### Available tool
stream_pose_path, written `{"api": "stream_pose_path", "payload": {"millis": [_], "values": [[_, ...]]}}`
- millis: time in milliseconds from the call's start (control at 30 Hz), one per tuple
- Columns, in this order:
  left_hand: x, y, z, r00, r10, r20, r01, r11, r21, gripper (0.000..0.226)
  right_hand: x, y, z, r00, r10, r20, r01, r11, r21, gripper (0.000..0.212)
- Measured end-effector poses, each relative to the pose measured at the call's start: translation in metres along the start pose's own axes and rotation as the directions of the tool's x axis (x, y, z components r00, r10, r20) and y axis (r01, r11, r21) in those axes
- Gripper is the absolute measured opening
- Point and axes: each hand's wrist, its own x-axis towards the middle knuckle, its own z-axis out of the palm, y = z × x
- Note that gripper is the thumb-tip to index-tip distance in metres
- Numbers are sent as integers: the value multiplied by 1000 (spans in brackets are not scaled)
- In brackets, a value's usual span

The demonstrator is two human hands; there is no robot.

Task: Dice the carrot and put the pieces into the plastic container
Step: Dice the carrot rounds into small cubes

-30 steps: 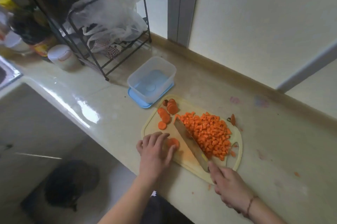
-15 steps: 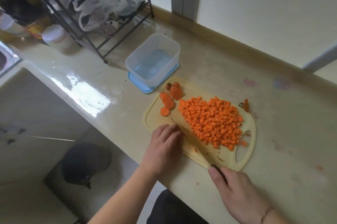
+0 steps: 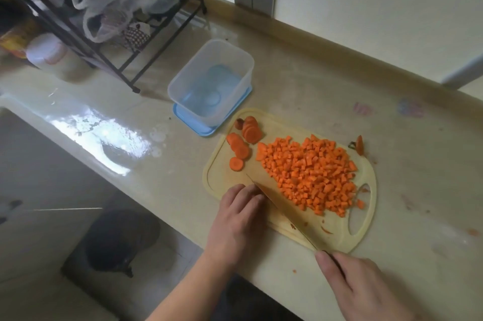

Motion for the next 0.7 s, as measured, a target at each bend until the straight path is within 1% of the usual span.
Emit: {"api": "stream_pose_path", "payload": {"millis": [67,100,233,333,367,533,633,700], "values": [[2,2,-1,1000,15,-24,-15,1000,-3,24,1,-1,0,1000,-10,12,10,1000,-13,90],[4,4,-1,999,22,-34,-22,1000,-6,22,3,-2,0,1000,-5,25,6,999,-40,88],[7,7,-2,997,32,-68,-33,999,-18,26,16,-6,3,999,-27,48,29,998,-55,97],[6,7,-1,998,4,-70,-6,1000,-27,29,21,-6,6,997,-49,64,51,998,-29,85],[6,7,-2,997,-4,-71,1,999,-34,29,21,-7,6,996,-54,68,55,998,-13,85],[4,8,-3,996,-5,-87,1,999,-49,19,10,-8,0,998,-46,49,43,997,58,97],[4,8,-3,995,-16,-99,11,999,-50,16,5,-2,0,997,-36,73,35,999,16,110],[5,7,-3,995,-11,-100,6,999,-46,15,3,1,-1,997,-18,77,20,999,-32,114]]}}
